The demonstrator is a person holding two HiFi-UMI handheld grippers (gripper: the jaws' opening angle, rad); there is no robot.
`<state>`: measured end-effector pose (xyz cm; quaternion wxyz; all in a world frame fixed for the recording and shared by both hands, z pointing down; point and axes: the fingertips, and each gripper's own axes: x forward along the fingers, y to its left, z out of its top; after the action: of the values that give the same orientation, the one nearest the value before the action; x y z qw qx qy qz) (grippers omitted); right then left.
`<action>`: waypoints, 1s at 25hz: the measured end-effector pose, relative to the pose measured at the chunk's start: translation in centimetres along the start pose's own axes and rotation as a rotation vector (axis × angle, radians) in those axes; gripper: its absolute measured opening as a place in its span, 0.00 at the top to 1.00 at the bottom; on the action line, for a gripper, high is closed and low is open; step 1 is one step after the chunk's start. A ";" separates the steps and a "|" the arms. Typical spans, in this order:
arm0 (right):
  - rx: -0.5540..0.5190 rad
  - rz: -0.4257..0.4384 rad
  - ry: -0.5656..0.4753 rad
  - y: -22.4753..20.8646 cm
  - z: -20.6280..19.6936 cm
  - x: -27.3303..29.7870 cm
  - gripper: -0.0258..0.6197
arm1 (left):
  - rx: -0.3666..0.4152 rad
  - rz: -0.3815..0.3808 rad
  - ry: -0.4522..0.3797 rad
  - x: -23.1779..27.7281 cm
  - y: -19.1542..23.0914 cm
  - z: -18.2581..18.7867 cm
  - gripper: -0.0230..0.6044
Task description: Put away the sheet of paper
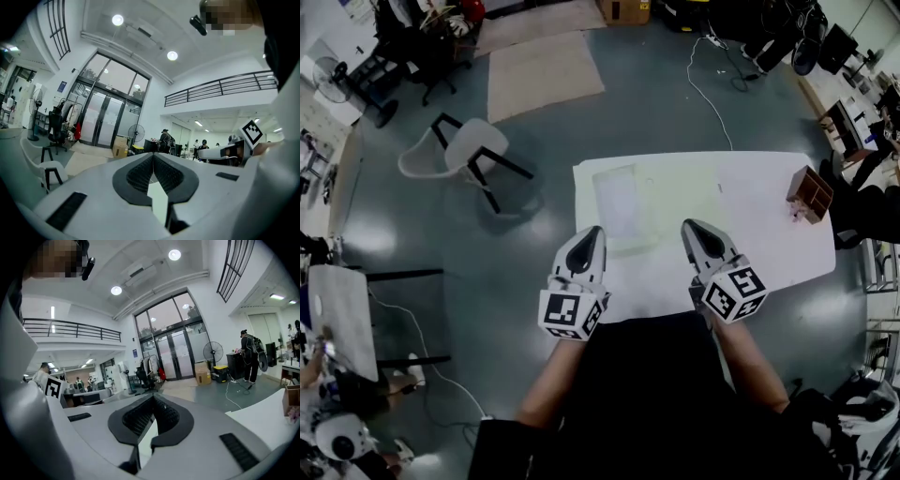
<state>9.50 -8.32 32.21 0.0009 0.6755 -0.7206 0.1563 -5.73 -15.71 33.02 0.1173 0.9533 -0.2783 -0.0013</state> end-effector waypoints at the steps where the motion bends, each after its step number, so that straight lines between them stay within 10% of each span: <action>1: -0.002 -0.006 -0.010 0.2 0.1 0.0 0.96 | 0.005 -0.001 -0.003 -0.1 0.1 0.1 0.96; 25: -0.076 0.035 0.034 -1.8 -0.4 -0.1 0.96 | 0.025 0.050 0.017 1.5 -1.5 -1.2 0.96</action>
<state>11.16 -8.21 32.97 0.0363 0.6597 -0.7375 0.1402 -3.64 -15.03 33.90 0.1079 0.9475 -0.3008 0.0129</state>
